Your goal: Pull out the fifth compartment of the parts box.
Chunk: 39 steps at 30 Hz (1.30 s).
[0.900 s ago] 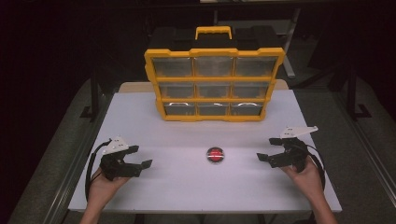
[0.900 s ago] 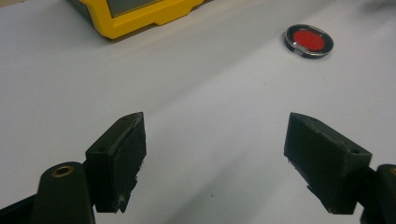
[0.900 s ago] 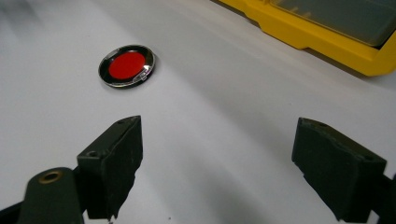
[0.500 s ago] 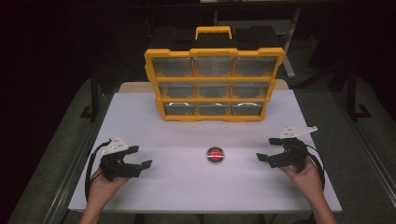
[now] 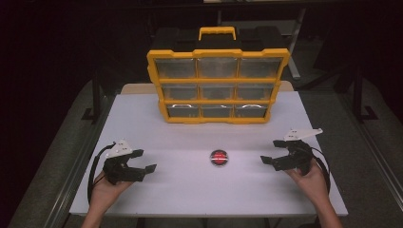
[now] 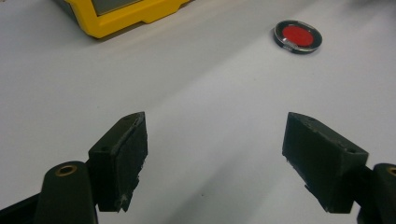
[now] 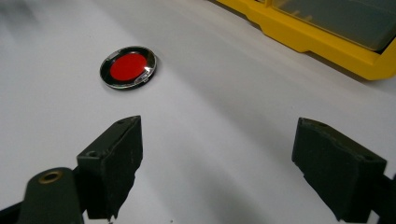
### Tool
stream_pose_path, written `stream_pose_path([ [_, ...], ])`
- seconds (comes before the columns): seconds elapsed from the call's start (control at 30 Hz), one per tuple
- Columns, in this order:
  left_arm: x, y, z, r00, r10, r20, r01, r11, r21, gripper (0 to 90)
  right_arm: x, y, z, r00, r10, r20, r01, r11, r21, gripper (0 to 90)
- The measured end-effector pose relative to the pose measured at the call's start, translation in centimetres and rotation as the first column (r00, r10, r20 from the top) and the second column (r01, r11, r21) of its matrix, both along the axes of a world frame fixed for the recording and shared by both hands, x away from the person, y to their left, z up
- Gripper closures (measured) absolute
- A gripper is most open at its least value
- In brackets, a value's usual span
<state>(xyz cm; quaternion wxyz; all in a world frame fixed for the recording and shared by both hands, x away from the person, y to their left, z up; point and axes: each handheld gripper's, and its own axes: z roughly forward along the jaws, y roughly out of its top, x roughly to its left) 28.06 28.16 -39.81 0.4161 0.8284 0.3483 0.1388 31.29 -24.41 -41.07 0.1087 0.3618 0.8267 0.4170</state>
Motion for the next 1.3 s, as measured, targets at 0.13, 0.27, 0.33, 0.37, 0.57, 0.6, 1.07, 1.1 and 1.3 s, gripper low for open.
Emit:
stream_pose_path([
  [0.13,0.0,0.0,0.1,1.0,-0.004,-0.004,0.004,1.0,-0.007,22.8,-0.1,0.1,0.1,1.0,-0.002,0.002,0.002,1.0,0.003,15.4],
  [0.27,0.0,-0.3,0.1,0.9999,-0.015,-0.009,0.014,0.9996,-0.026,23.6,-0.1,0.2,0.2,1.0,0.0,0.002,0.0,0.9999,0.01,15.4],
  [0.33,0.1,-0.5,0.1,0.9993,-0.031,-0.019,0.03,0.9992,-0.027,23.6,-0.1,0.3,0.2,1.0,0.004,0.004,-0.005,1.0,0.006,15.4],
  [0.37,0.2,-0.5,0.1,0.9989,-0.043,-0.02,0.043,0.999,-0.015,23.5,-0.1,0.4,0.2,1.0,0.004,0.0,-0.004,1.0,0.007,15.4],
  [0.57,0.7,-0.9,0.8,0.9947,-0.091,-0.048,0.088,0.995,-0.047,25.2,0.0,0.4,0.3,1.0,0.001,0.0,-0.001,0.9999,0.011,15.4],
  [0.6,0.8,-1.1,1.0,0.994,-0.098,-0.048,0.095,0.9939,-0.054,25.7,0.0,0.4,0.3,1.0,0.002,0.0,-0.002,1.0,0.01,15.4],
  [1.07,3.7,-4.6,3.6,0.9828,-0.174,-0.063,0.161,0.9719,-0.172,31.8,0.0,0.3,0.7,0.9999,-0.001,0.014,0.001,0.9999,0.012,15.4],
  [1.1,4.0,-4.9,3.6,0.9817,-0.176,-0.071,0.16,0.9682,-0.192,32.5,0.0,0.3,0.7,0.9999,0.0,0.014,0.0,0.9999,0.012,15.5],
  [1.3,6.3,-6.6,4.0,0.9838,-0.153,-0.093,0.124,0.9562,-0.265,36.2,0.0,0.3,0.7,1.0,0.001,0.01,-0.001,0.9999,0.015,15.4],
])
